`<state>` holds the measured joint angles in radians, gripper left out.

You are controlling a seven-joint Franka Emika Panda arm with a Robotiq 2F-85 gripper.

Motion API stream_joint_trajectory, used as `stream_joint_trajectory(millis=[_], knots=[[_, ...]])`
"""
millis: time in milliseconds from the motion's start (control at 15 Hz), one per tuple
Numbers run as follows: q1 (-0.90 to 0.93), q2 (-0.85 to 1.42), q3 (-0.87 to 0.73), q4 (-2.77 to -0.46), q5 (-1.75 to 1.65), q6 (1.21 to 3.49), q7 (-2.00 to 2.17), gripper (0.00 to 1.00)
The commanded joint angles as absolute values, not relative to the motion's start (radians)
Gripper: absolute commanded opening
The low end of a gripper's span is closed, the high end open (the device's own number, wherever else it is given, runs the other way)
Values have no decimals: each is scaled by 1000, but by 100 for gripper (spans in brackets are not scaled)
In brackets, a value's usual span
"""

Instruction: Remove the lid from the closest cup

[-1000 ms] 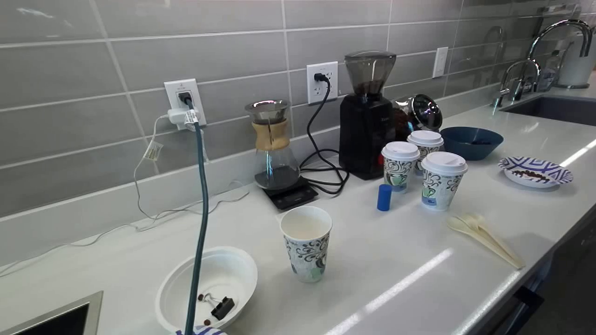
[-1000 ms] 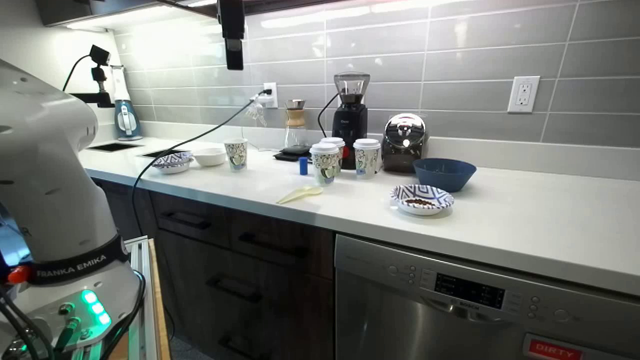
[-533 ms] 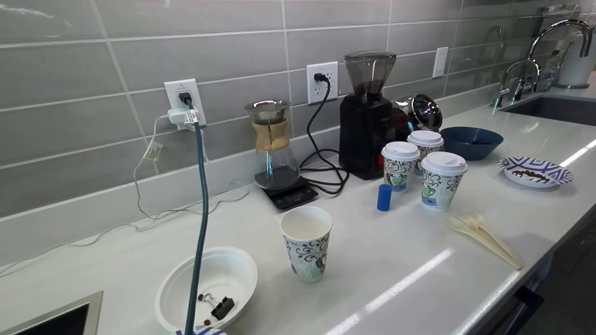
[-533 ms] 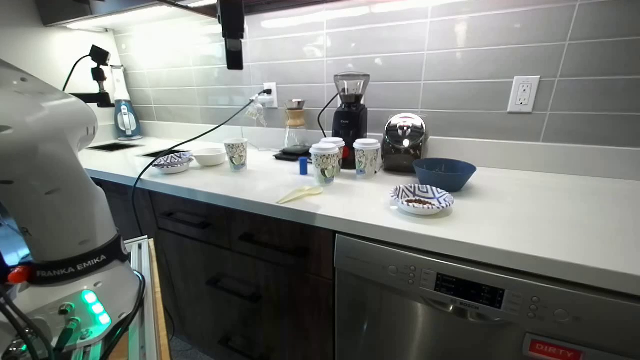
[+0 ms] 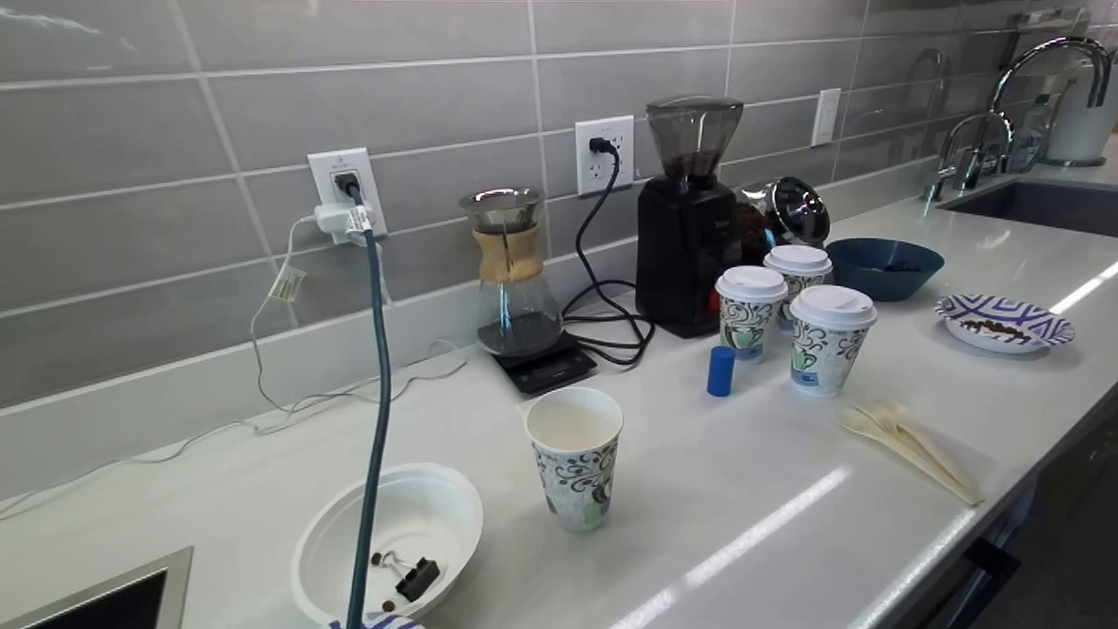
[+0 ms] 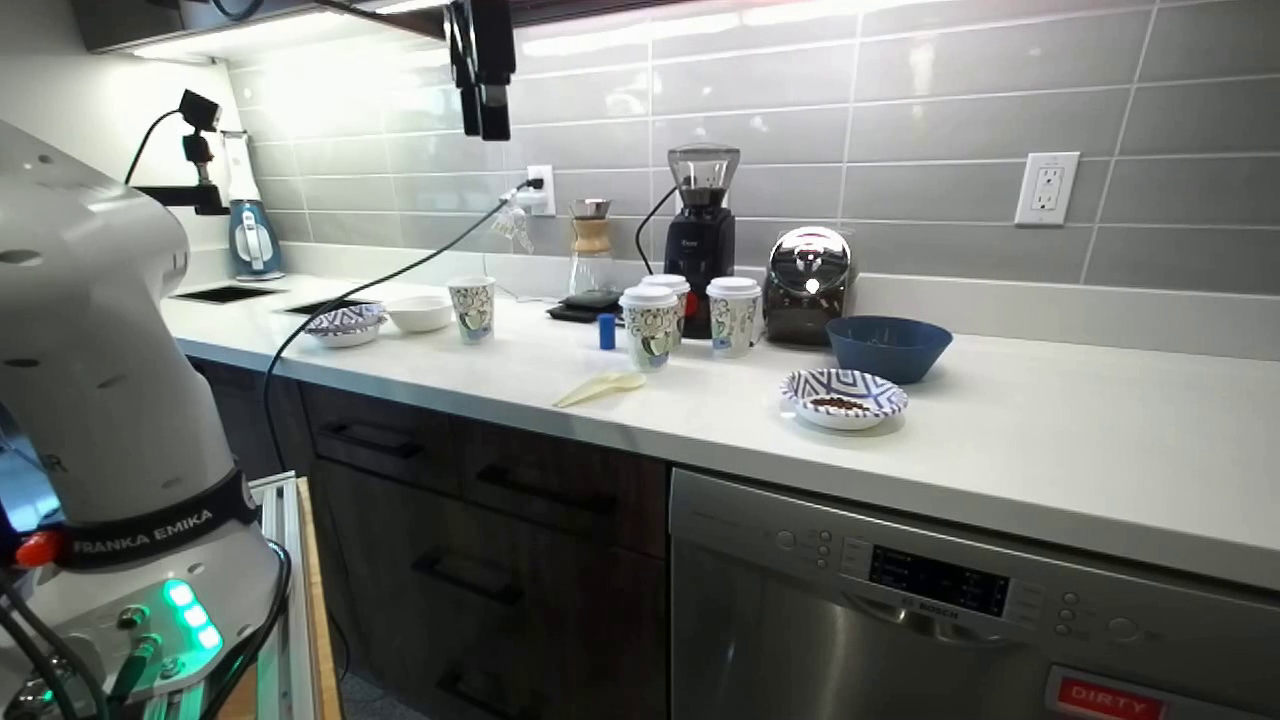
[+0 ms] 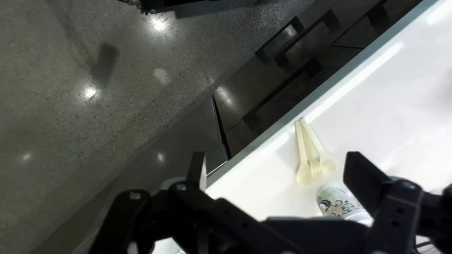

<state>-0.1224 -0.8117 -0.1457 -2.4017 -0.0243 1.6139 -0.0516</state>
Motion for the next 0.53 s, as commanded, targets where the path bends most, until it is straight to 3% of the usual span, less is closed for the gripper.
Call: stream_joint_trajectory(millis=[0, 467], knots=[[-57, -839, -39, -2457, 1, 1687, -21, 100], [33, -742, 87, -2541, 30, 1865, 78, 100]])
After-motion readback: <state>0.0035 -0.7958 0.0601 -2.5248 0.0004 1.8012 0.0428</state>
